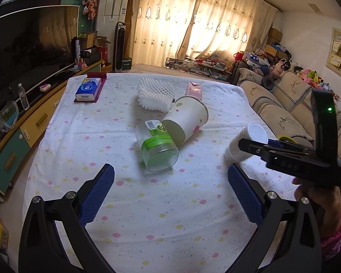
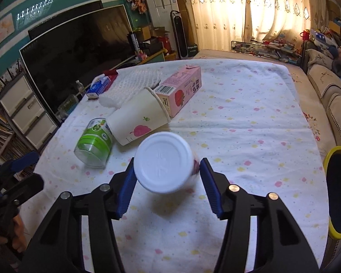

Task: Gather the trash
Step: 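Carry the pill bottle into the bin and open the right gripper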

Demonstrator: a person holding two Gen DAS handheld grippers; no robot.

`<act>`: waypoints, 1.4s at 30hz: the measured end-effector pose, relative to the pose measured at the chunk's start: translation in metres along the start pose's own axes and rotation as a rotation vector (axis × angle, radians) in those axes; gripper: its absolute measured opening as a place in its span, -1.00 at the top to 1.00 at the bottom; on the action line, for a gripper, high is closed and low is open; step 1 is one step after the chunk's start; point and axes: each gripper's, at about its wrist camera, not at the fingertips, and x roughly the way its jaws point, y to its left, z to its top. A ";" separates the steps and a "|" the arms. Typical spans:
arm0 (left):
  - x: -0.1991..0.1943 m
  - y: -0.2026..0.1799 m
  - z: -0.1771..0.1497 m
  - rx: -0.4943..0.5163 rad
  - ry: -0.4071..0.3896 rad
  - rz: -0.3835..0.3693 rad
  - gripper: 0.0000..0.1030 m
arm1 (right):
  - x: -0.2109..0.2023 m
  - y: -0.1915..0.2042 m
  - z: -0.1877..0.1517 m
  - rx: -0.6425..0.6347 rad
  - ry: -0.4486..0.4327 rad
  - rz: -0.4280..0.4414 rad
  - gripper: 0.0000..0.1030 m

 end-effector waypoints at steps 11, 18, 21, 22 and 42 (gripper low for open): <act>0.015 -0.018 0.004 0.032 0.022 -0.012 -0.91 | -0.036 -0.031 -0.001 0.043 -0.054 0.039 0.04; 0.030 -0.028 0.009 0.051 0.041 -0.005 -0.91 | -0.077 -0.087 0.000 0.131 -0.162 -0.025 0.04; 0.040 -0.033 0.011 0.054 0.054 -0.004 -0.91 | -0.097 -0.135 -0.005 0.217 -0.210 -0.125 0.03; 0.042 -0.034 0.012 0.056 0.057 -0.002 -0.91 | -0.102 -0.152 -0.008 0.245 -0.223 -0.165 0.03; 0.088 -0.018 0.021 -0.007 0.120 0.106 -0.91 | -0.074 -0.306 -0.073 0.509 -0.105 -0.505 -0.23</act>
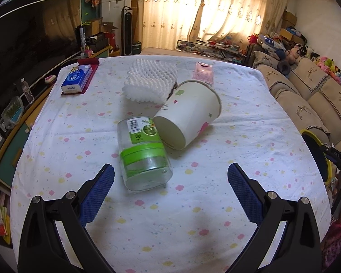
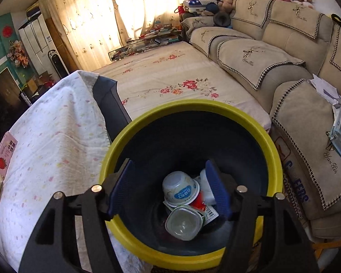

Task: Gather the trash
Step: 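Carry the pill bottle into the bin and open the right gripper, then grasp the green-lidded clear jar with the left gripper and lift it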

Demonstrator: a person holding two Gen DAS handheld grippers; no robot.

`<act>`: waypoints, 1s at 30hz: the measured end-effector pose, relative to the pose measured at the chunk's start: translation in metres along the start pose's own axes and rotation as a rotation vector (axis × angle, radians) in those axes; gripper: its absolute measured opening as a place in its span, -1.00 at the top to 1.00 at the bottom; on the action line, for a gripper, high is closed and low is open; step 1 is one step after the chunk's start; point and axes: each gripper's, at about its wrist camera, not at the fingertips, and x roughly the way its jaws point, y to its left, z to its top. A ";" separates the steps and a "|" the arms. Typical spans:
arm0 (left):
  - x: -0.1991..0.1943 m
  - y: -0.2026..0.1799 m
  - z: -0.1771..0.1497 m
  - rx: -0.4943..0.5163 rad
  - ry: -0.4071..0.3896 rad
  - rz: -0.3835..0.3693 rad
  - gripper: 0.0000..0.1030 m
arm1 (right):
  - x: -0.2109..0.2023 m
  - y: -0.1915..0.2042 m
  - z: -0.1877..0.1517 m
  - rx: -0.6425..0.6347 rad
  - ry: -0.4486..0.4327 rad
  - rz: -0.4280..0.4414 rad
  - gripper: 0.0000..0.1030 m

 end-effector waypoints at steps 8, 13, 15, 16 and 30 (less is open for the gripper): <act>0.020 0.019 0.009 -0.054 0.017 0.037 -0.91 | -0.010 0.017 -0.002 -0.030 -0.005 0.052 -0.24; 0.034 0.026 0.012 -0.067 0.031 0.062 -0.87 | -0.010 0.025 -0.003 -0.041 0.003 0.064 -0.25; 0.040 0.029 0.013 -0.072 0.043 0.073 -0.73 | -0.010 0.026 -0.004 -0.044 0.005 0.067 -0.25; 0.043 0.030 0.014 -0.073 0.052 0.081 -0.64 | -0.009 0.026 -0.004 -0.045 0.007 0.068 -0.25; 0.060 0.034 0.017 -0.070 0.075 0.073 -0.02 | -0.009 0.031 -0.006 -0.052 0.014 0.090 -0.25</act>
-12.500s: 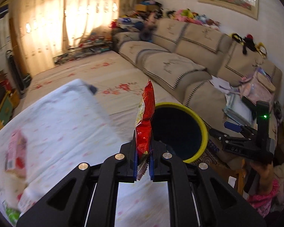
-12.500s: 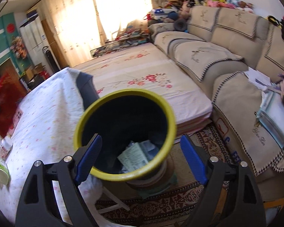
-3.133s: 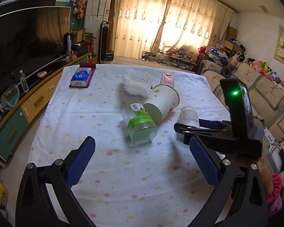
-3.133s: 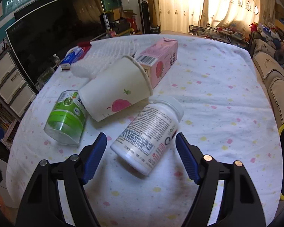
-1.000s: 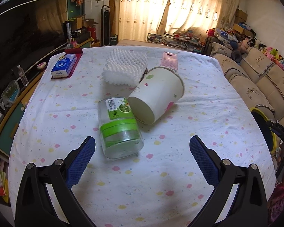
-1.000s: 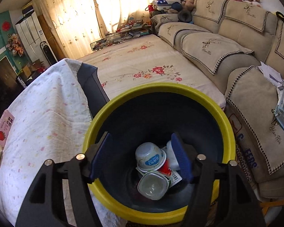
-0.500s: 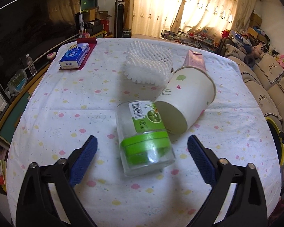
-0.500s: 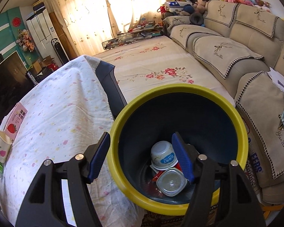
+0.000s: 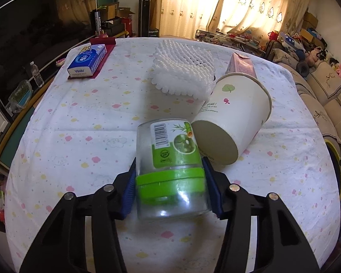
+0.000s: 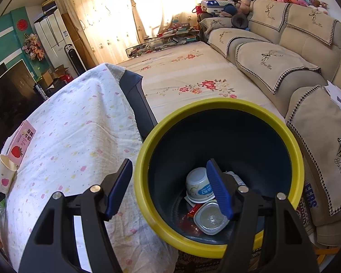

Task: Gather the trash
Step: 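Grasp the green-lidded clear jar with the left gripper and lift it, then carry the jar into the bin and open the left gripper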

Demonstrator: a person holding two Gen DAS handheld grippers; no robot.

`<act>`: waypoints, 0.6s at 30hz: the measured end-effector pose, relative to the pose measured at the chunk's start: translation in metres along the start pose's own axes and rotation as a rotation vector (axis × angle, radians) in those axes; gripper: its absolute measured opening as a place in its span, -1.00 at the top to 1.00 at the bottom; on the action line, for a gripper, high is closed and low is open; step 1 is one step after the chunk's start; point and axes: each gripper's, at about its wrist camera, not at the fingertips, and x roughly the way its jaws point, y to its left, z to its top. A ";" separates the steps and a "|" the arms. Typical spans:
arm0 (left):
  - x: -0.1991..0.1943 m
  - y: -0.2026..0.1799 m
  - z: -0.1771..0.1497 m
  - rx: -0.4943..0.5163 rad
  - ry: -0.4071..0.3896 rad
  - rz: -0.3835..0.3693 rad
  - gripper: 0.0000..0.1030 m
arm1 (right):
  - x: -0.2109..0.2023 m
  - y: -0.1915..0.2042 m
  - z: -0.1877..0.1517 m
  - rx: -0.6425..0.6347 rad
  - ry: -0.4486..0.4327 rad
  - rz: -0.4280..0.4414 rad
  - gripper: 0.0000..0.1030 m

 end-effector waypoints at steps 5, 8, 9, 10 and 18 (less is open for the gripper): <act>-0.011 0.004 -0.007 0.010 -0.005 -0.019 -0.01 | -0.005 0.002 0.000 -0.002 -0.008 0.005 -0.25; -0.028 0.002 -0.013 0.036 -0.020 -0.025 -0.01 | -0.008 0.002 0.000 0.000 -0.012 0.011 -0.25; -0.036 -0.001 -0.015 0.051 -0.027 -0.031 -0.01 | -0.009 0.002 0.000 0.000 -0.012 0.014 -0.25; -0.042 -0.003 -0.016 0.062 -0.033 -0.038 -0.01 | -0.010 0.003 0.000 -0.001 -0.012 0.016 -0.25; -0.096 -0.062 -0.019 0.204 -0.086 -0.161 -0.01 | -0.023 0.001 0.000 -0.003 -0.039 0.030 -0.25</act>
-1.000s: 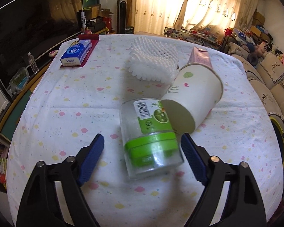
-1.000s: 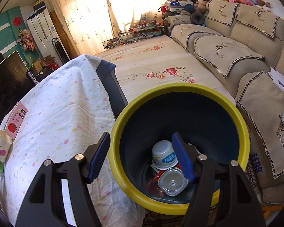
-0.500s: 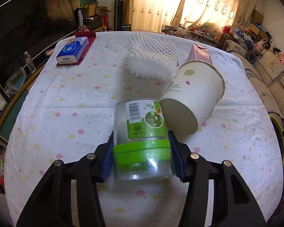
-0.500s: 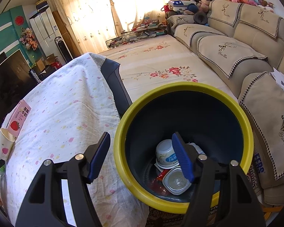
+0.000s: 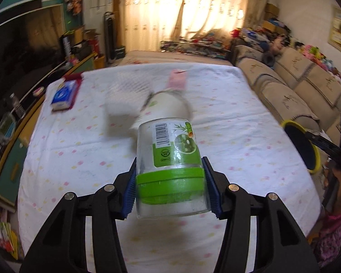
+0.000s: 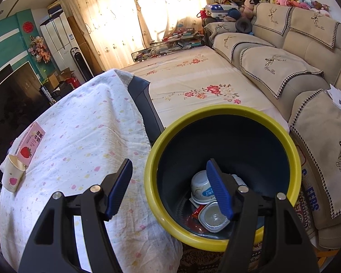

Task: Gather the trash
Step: 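Carry the jar into the bin and open the left gripper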

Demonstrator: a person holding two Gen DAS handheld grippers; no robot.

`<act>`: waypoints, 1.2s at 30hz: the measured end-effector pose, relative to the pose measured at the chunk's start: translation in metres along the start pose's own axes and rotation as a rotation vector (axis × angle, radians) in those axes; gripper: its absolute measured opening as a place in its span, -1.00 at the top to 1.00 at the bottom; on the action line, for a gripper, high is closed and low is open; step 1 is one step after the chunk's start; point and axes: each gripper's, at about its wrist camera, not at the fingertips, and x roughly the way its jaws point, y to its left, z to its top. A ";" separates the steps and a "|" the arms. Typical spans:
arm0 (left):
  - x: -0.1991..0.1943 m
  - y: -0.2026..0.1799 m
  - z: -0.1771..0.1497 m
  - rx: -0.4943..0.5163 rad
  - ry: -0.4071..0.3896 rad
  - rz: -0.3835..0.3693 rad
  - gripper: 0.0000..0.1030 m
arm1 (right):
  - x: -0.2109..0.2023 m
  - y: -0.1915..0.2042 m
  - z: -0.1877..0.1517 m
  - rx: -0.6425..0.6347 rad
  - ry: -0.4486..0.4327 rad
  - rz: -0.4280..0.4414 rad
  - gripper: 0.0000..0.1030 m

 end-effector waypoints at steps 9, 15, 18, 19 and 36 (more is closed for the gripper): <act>0.012 -0.136 0.041 0.234 -0.016 -0.237 -0.01 | -0.029 -0.042 -0.001 0.054 -0.053 -0.049 -0.25; 0.050 -0.240 0.063 0.369 0.036 -0.377 -0.01 | -0.049 -0.083 -0.006 0.117 -0.081 -0.088 -0.25; 0.080 -0.290 0.072 0.421 0.081 -0.432 -0.01 | -0.054 -0.099 -0.009 0.142 -0.085 -0.103 -0.25; 0.089 -0.302 0.074 0.432 0.100 -0.442 -0.01 | -0.055 -0.104 -0.010 0.151 -0.086 -0.106 -0.25; 0.186 -0.388 0.083 0.452 0.208 -0.459 -0.01 | -0.054 -0.130 -0.020 0.185 -0.056 -0.121 -0.25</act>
